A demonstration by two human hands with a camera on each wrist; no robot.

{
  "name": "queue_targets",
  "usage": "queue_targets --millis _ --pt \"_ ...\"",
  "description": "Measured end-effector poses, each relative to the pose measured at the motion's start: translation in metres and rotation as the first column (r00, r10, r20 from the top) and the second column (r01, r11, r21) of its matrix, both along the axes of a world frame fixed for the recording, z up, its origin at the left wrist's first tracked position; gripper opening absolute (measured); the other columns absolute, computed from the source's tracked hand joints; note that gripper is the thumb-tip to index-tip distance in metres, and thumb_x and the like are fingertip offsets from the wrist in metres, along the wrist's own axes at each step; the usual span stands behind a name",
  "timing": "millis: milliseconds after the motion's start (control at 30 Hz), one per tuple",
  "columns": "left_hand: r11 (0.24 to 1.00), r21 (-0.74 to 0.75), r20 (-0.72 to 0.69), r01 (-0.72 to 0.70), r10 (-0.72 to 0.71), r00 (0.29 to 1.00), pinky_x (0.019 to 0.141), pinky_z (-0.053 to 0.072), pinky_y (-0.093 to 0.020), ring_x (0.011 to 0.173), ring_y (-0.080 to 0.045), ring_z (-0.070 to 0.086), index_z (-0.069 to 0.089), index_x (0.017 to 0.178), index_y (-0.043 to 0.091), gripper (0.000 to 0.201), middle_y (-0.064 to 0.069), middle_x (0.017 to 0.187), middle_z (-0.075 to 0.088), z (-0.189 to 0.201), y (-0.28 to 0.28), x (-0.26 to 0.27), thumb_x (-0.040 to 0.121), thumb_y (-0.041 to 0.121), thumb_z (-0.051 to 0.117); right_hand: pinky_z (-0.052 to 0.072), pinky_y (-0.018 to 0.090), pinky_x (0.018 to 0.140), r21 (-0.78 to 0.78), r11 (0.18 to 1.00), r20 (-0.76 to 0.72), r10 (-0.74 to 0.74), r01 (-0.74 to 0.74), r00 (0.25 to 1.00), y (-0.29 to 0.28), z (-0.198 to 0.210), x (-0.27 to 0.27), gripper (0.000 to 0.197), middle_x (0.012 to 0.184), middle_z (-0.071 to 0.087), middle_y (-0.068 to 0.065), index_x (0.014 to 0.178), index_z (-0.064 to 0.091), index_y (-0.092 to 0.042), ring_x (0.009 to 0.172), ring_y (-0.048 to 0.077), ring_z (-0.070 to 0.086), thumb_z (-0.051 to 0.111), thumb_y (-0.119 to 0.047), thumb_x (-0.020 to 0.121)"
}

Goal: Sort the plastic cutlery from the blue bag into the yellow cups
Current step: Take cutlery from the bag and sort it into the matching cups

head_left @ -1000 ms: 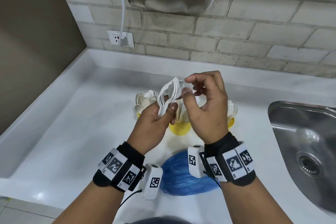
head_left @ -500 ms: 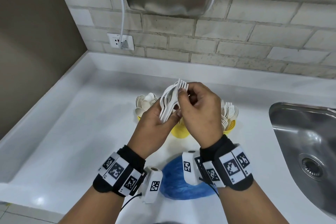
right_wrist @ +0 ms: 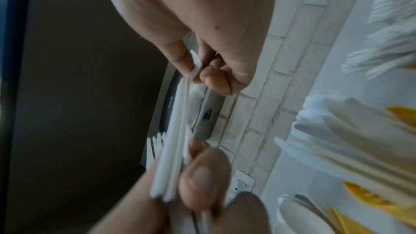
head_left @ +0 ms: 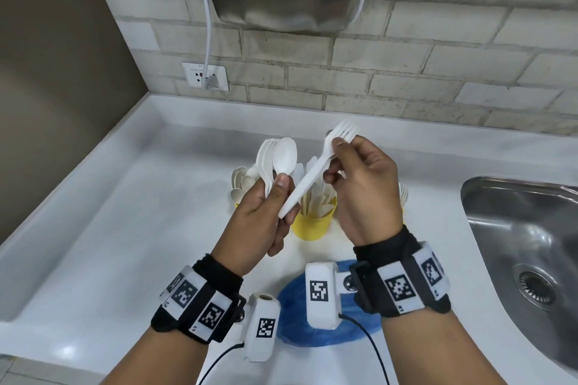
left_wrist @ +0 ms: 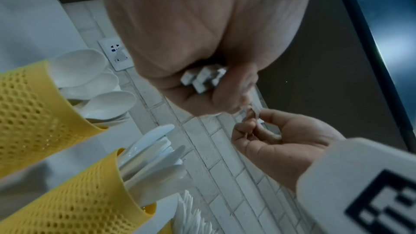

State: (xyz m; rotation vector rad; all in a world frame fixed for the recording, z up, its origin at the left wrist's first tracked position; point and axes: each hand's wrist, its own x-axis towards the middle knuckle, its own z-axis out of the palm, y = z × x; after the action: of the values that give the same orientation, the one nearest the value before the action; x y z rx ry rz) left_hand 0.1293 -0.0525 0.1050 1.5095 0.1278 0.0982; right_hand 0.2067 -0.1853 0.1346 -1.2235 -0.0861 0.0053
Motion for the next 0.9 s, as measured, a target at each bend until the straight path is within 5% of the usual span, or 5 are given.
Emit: queue_targets --millis 267,467,633,733,900 --pt "1.000 -0.013 -0.075 -0.020 0.019 0.997 0.049 0.014 -0.027 0.046 -0.011 0.026 0.053 0.104 0.010 0.038 -0.001 0.070 0.044 0.000 0.002 0.001 0.108 0.045 0.039 0.047 0.031 0.053 0.389 0.921 -0.132 0.084 -0.027 0.988 -0.018 0.017 0.006 0.013 0.074 0.049 0.004 0.108 0.053 -0.016 0.053 0.025 0.055 0.040 -0.019 0.110" --pt "0.998 0.004 -0.084 -0.055 0.055 0.995 0.046 0.017 -0.021 0.048 -0.010 0.026 0.057 0.109 0.012 0.036 0.001 0.071 0.040 -0.002 0.001 0.005 0.107 0.045 0.041 0.017 0.016 0.043 0.192 0.940 -0.072 0.300 -0.282 0.951 -0.015 0.017 -0.003 0.028 0.064 0.034 0.004 0.107 0.058 -0.013 0.036 0.011 0.022 0.033 -0.026 0.110" --pt "0.994 0.082 -0.045 -0.075 0.079 0.996 0.045 0.023 -0.025 0.050 -0.009 0.032 0.062 0.108 0.026 0.037 0.014 0.065 0.045 -0.005 0.001 0.006 0.098 0.058 0.046 0.019 0.023 0.046 -0.123 0.901 -0.111 0.403 -0.415 0.908 -0.008 0.013 -0.009 0.033 0.062 0.034 0.000 0.106 0.062 -0.009 0.040 0.013 0.025 0.045 -0.037 0.100" --pt "0.978 0.192 0.069 -0.085 0.073 0.995 0.049 0.030 -0.048 0.053 -0.008 0.045 0.058 0.116 0.029 0.020 0.016 0.061 0.047 -0.002 -0.002 0.007 0.107 0.040 0.044 0.029 0.022 0.051 -0.397 0.860 0.021 0.359 -0.322 0.933 -0.004 0.013 -0.015 0.018 0.054 0.046 -0.012 0.089 0.065 -0.014 0.044 0.005 0.038 0.065 -0.032 0.095" --pt "0.949 0.301 0.146 -0.092 0.050 0.988 0.080 0.053 -0.025 0.092 -0.008 0.066 0.058 0.124 0.007 0.022 0.000 0.101 0.070 -0.008 -0.002 0.009 0.109 0.010 0.042 0.036 0.013 0.055 -0.478 0.855 0.201 0.328 -0.200 0.923 0.009 0.004 -0.022 0.021 0.046 0.047 -0.018 0.092 0.066 -0.002 0.044 0.001 0.044 0.081 -0.016 0.087"
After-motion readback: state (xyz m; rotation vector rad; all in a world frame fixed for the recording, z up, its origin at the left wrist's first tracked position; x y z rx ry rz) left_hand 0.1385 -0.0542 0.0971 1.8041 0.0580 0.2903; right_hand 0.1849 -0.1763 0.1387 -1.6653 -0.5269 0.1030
